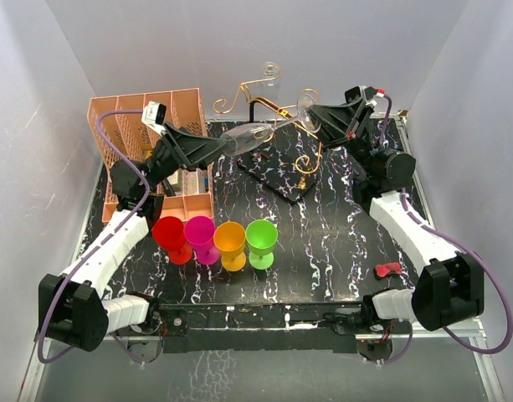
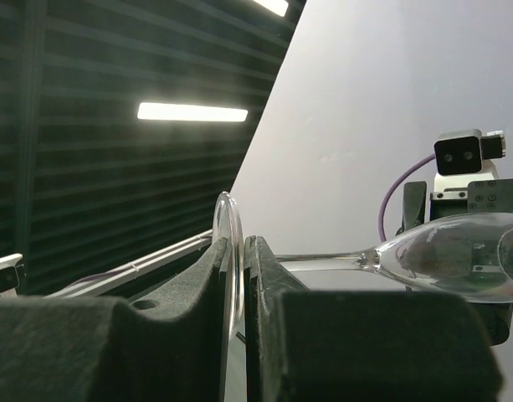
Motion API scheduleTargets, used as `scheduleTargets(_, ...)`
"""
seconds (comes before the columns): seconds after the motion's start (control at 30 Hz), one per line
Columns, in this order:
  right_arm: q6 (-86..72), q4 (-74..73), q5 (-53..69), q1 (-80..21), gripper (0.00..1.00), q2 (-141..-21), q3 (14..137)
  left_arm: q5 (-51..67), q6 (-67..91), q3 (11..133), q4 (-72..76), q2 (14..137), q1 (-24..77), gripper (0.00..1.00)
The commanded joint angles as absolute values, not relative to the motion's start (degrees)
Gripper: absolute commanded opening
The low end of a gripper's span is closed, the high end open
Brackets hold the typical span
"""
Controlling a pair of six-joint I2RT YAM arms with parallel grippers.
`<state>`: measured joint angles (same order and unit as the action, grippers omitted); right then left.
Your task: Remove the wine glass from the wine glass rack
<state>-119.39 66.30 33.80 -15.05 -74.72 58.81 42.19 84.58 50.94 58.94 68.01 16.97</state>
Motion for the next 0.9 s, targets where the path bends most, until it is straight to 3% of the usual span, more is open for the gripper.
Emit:
scheduleTargets(0.0,-134.5,70.5,30.1,-15.4,0.08,-73.9,57.3,44.6,89.6,51.4,70.8,67.9,16.6,0.63)
scheduleTargets(0.47,-136.0,71.7,26.2,-15.3,0.09,-74.5,51.7,45.5,100.7,51.6,86.5,72.2,16.6,0.36)
scheduleTargets(0.7,-135.9,71.6,27.3,-15.3,0.09,-75.0,51.3,46.7,96.2,52.5,78.7,70.9,16.6,0.31)
scheduleTargets(0.87,-135.4,71.5,27.4,-15.3,0.1,-75.0,51.2,47.2,96.0,53.9,76.9,71.1,16.6,0.16)
